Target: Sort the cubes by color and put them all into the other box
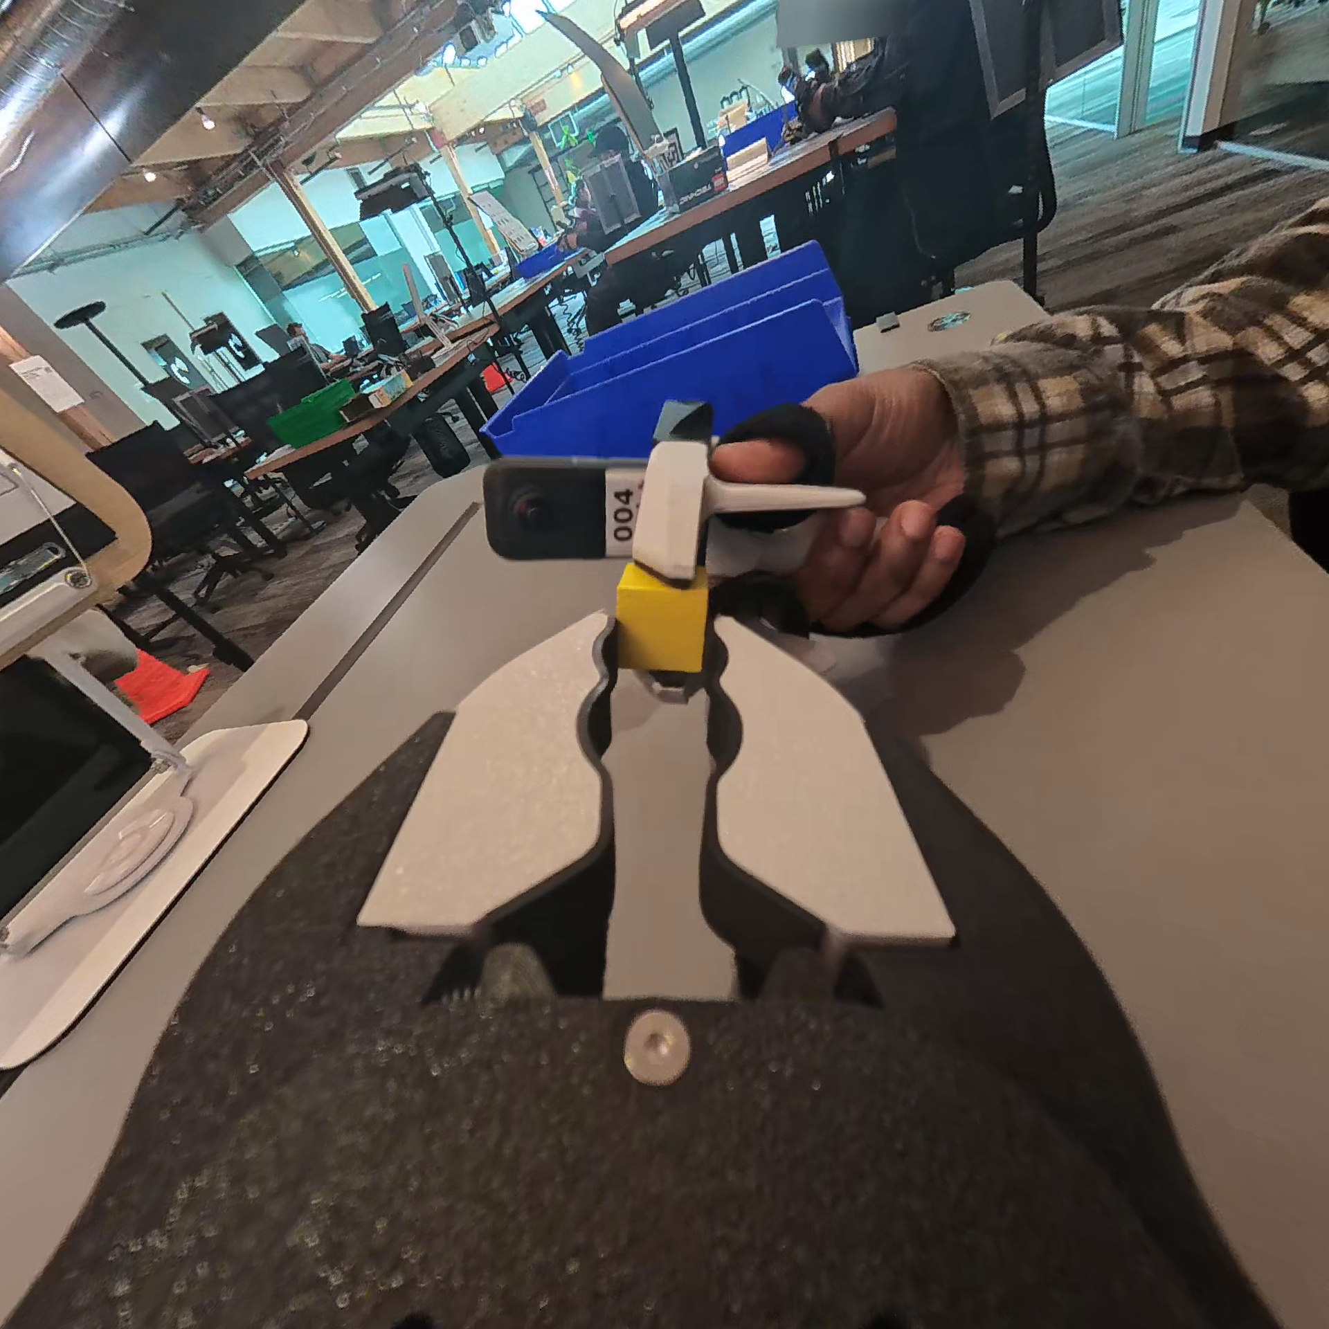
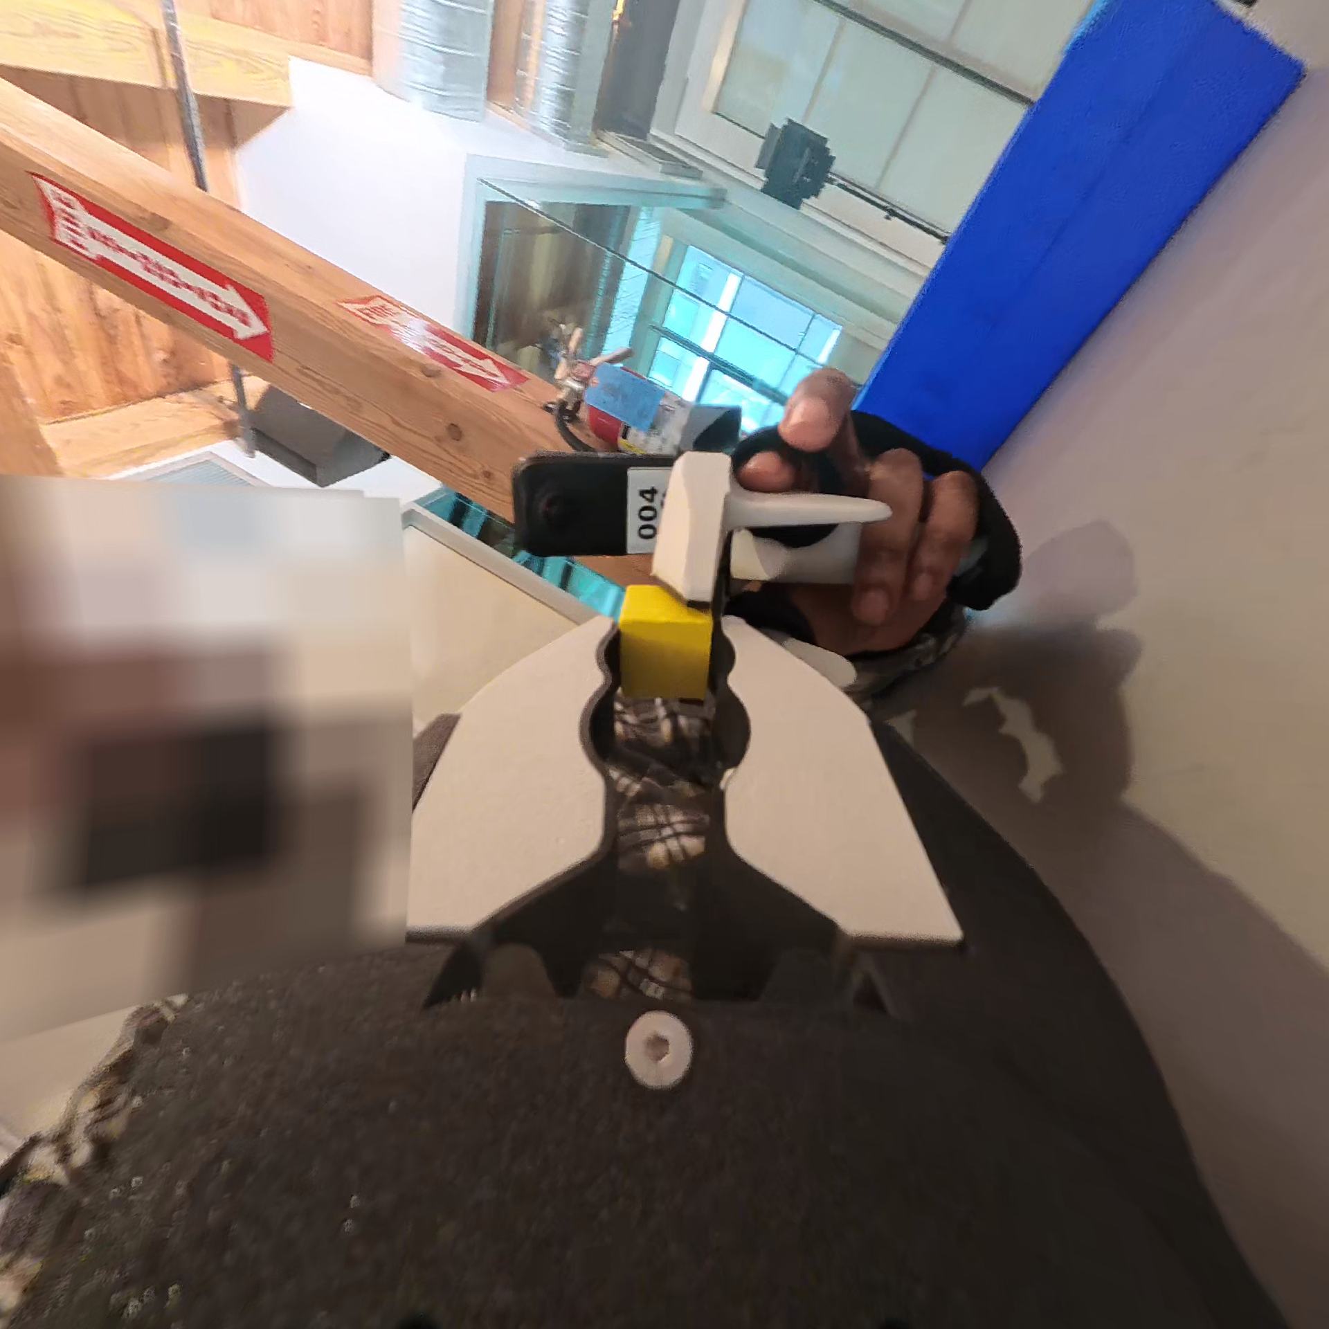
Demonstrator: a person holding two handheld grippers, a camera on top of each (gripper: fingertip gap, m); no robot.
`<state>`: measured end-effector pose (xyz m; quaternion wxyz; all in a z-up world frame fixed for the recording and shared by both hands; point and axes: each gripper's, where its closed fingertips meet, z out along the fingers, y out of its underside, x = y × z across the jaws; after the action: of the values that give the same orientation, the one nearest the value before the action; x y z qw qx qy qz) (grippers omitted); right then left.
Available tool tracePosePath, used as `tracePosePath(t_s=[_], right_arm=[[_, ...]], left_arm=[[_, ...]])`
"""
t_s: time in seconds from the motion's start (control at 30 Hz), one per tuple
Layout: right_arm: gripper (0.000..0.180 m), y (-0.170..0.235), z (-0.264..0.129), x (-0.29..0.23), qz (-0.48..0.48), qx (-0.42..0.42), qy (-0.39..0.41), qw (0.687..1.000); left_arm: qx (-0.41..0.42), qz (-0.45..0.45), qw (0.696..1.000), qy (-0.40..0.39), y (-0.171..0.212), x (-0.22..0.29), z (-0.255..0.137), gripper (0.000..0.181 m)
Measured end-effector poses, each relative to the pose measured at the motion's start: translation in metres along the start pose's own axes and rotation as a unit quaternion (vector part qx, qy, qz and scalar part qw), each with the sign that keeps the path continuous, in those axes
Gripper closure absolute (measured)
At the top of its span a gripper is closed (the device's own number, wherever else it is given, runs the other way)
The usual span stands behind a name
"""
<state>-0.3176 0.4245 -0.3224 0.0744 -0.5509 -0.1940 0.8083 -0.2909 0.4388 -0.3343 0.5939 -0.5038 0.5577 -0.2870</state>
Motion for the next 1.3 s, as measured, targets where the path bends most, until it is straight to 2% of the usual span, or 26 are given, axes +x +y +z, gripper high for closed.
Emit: tracePosePath(t_s=[0.03, 0.13, 0.23, 0.3, 0.37, 0.47, 0.5, 0.53, 0.63, 0.77, 0.93, 1.2, 1.3], right_arm=[[0.157, -0.002, -0.001, 0.0, -0.014, 0.002, 0.011, 1.0], [0.157, -0.013, -0.014, 0.003, -0.075, 0.01, 0.078, 0.994], [0.157, -0.034, -0.044, -0.011, -0.144, 0.033, 0.165, 0.975], [0.157, -0.05, -0.073, -0.035, -0.197, 0.033, 0.244, 0.949], [0.157, -0.07, -0.117, -0.065, -0.259, 0.026, 0.353, 0.899], [0.157, -0.111, -0.218, -0.104, -0.339, 0.021, 0.534, 0.774], [0.157, -0.122, -0.253, -0.113, -0.338, 0.022, 0.575, 0.745], [0.157, -0.128, -0.284, -0.118, -0.322, 0.026, 0.599, 0.733], [0.157, -0.132, -0.359, -0.112, -0.252, 0.017, 0.656, 0.711], [0.156, -0.116, -0.403, -0.075, -0.178, -0.057, 0.684, 0.705], [0.156, -0.096, -0.42, -0.026, -0.109, -0.139, 0.69, 0.702], [0.156, -0.098, -0.418, 0.021, -0.064, -0.138, 0.671, 0.726], [0.14, -0.102, -0.42, 0.018, -0.062, -0.128, 0.676, 0.723]], left_arm=[[-0.005, -0.003, 1.0, -0.001, 0.002, -0.001, 0.0, 0.157], [-0.023, -0.011, 0.999, -0.021, 0.007, -0.007, 0.0, 0.133], [-0.017, -0.021, 0.999, -0.033, 0.006, -0.012, -0.004, 0.127], [-0.019, -0.034, 0.999, -0.036, 0.008, -0.015, -0.005, 0.125], [-0.024, -0.042, 0.998, -0.036, 0.011, -0.016, -0.006, 0.125], [-0.039, -0.036, 0.998, -0.04, 0.018, -0.016, -0.006, 0.129], [-0.041, -0.031, 0.998, -0.043, 0.02, -0.016, -0.006, 0.131], [-0.042, -0.026, 0.998, -0.046, 0.022, -0.016, -0.006, 0.134], [-0.045, -0.031, 0.997, -0.052, 0.026, -0.019, -0.005, 0.137], [-0.039, -0.049, 0.996, -0.067, 0.025, -0.028, -0.005, 0.137], [-0.029, -0.071, 0.992, -0.098, 0.024, -0.043, -0.008, 0.14], [-0.032, -0.073, 0.992, -0.102, 0.023, -0.041, -0.002, 0.14], [-0.03, -0.074, 0.992, -0.1, 0.021, -0.039, -0.002, 0.14]])
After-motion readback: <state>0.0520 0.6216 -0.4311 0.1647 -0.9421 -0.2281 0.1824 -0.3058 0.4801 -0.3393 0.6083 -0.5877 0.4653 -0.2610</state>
